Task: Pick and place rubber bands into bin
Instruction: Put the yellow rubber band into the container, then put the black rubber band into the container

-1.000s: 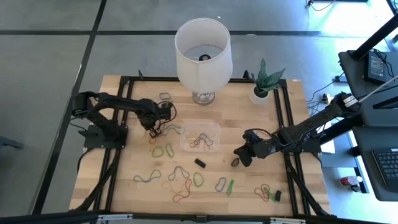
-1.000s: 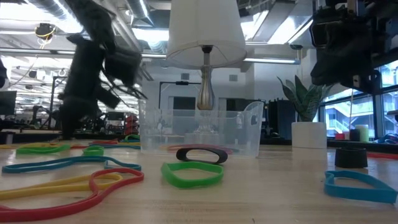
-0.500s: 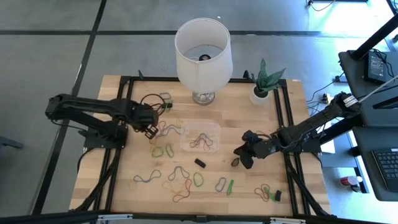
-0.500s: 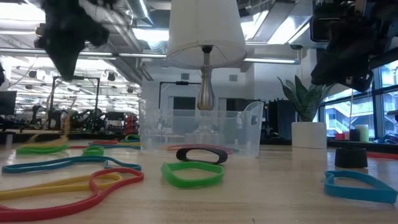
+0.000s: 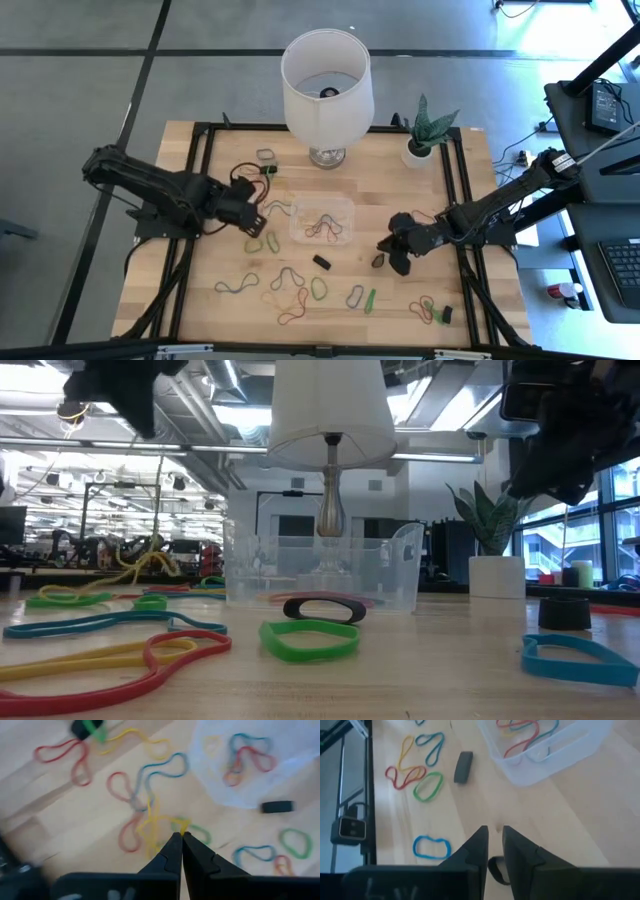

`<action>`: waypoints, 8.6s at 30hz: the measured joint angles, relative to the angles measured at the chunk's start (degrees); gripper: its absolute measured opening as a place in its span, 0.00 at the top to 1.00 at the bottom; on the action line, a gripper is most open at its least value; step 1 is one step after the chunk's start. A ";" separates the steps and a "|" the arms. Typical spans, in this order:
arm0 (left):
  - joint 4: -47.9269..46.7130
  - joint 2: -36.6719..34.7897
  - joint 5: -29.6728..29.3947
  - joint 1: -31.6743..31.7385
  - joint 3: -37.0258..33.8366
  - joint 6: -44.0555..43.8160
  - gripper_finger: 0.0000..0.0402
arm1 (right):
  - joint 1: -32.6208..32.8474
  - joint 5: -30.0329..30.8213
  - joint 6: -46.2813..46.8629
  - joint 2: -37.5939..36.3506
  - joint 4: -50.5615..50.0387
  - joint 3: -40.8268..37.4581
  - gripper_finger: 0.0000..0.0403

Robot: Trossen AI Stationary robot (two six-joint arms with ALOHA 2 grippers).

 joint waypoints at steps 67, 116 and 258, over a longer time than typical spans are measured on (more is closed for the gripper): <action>-6.19 2.95 9.74 -6.00 -10.82 6.11 0.99 | -4.17 6.49 13.87 0.07 3.55 0.02 0.85; 10.42 10.31 12.52 7.35 -19.64 -11.56 0.71 | -5.55 6.34 6.51 0.07 3.07 0.02 0.85; 27.29 33.82 9.86 12.60 12.44 16.99 0.71 | -3.91 -2.34 -3.87 0.04 0.06 0.00 0.85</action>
